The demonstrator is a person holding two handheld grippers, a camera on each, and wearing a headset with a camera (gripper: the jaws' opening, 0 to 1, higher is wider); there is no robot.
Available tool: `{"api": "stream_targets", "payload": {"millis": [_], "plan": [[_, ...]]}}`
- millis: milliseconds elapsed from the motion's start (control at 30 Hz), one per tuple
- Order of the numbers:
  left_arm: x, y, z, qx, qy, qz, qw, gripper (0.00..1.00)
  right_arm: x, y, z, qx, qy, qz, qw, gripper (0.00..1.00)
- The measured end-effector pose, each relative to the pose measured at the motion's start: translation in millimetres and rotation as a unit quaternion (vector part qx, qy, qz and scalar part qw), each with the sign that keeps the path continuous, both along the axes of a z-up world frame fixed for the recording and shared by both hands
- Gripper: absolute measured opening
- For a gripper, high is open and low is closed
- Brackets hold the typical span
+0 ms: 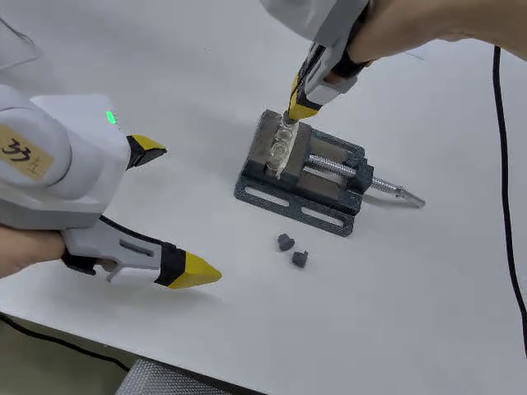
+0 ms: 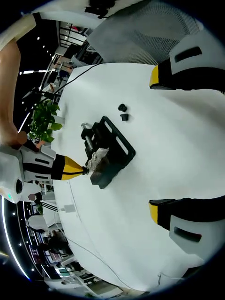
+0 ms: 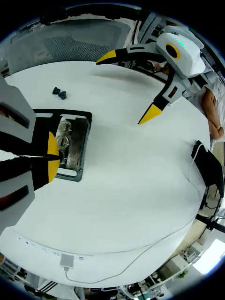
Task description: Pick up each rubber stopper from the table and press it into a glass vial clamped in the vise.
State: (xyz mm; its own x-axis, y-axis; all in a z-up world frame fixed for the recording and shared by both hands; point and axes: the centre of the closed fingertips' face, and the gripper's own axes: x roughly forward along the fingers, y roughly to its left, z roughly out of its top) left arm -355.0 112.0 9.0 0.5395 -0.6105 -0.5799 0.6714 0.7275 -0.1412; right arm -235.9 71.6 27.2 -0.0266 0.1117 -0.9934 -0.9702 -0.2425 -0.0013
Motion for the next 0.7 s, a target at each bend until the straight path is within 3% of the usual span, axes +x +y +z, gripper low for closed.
{"api": "stream_targets", "payload": {"millis": [33, 67, 467, 533, 700], "plan": [[0.5, -0.2, 0.8, 0.001, 0.0, 0.0, 1.0, 0.97, 0.9, 0.6, 0.2, 0.001, -0.003, 0.014, 0.9999, 0.0], [1.3, -0.6, 2.8, 0.001, -0.003, 0.0, 1.0, 0.97, 0.8, 0.0, 0.4, 0.002, -0.001, -0.007, 1.0, 0.0], [-0.4, -5.5, 18.4, 0.001, -0.008, 0.003, 1.0, 0.96, 9.8, -1.4, 2.0, 0.029, 0.008, -0.019, 0.9994, 0.0], [-0.7, -6.1, 21.3, 0.003, -0.011, 0.004, 0.9999, 0.96, 12.9, -1.2, 1.5, 0.04, 0.006, -0.002, 0.9992, 0.0], [-2.1, -6.0, 24.6, 0.006, -0.014, 0.004, 0.9999, 0.96, 9.3, -3.9, 1.5, 0.051, -0.001, 0.001, 0.9987, 0.0]]}}
